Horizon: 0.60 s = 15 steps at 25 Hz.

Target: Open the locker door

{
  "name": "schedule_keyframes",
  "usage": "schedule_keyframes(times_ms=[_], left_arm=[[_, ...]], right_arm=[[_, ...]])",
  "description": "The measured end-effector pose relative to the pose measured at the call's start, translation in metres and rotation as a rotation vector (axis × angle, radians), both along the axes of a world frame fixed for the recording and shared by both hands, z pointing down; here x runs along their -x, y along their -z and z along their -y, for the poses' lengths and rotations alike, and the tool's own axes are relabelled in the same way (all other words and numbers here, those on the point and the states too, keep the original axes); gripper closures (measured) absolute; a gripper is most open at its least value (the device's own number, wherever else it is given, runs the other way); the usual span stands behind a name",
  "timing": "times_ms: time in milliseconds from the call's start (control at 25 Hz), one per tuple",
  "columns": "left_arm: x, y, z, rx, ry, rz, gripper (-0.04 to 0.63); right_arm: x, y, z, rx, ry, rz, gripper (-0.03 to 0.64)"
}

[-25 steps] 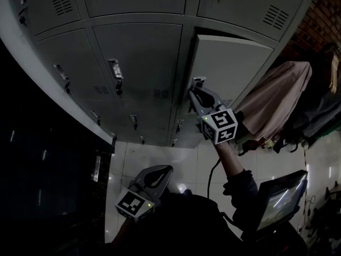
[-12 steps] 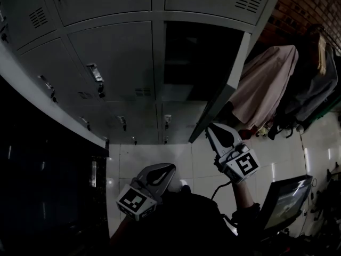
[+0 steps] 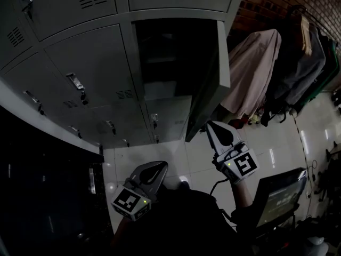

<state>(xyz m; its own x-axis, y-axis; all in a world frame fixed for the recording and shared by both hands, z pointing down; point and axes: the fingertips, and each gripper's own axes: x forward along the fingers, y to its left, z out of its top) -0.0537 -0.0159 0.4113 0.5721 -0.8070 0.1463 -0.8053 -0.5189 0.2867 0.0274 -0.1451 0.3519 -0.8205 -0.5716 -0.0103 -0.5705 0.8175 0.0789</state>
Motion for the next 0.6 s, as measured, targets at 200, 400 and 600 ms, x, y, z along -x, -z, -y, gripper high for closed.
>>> schedule_keyframes(times_ms=[200, 400, 600], left_arm=[[-0.001, 0.000, 0.001, 0.014, 0.024, -0.006, 0.580], [-0.003, 0.000, 0.003, 0.009, 0.025, -0.004, 0.580], [-0.009, 0.001, 0.007, -0.009, 0.000, 0.007, 0.580]], right_arm=[[-0.001, -0.009, -0.019, -0.014, -0.020, -0.056, 0.615], [0.016, -0.028, -0.059, 0.052, 0.013, -0.046, 0.615], [0.030, -0.041, -0.084, 0.099, 0.066, -0.055, 0.615]])
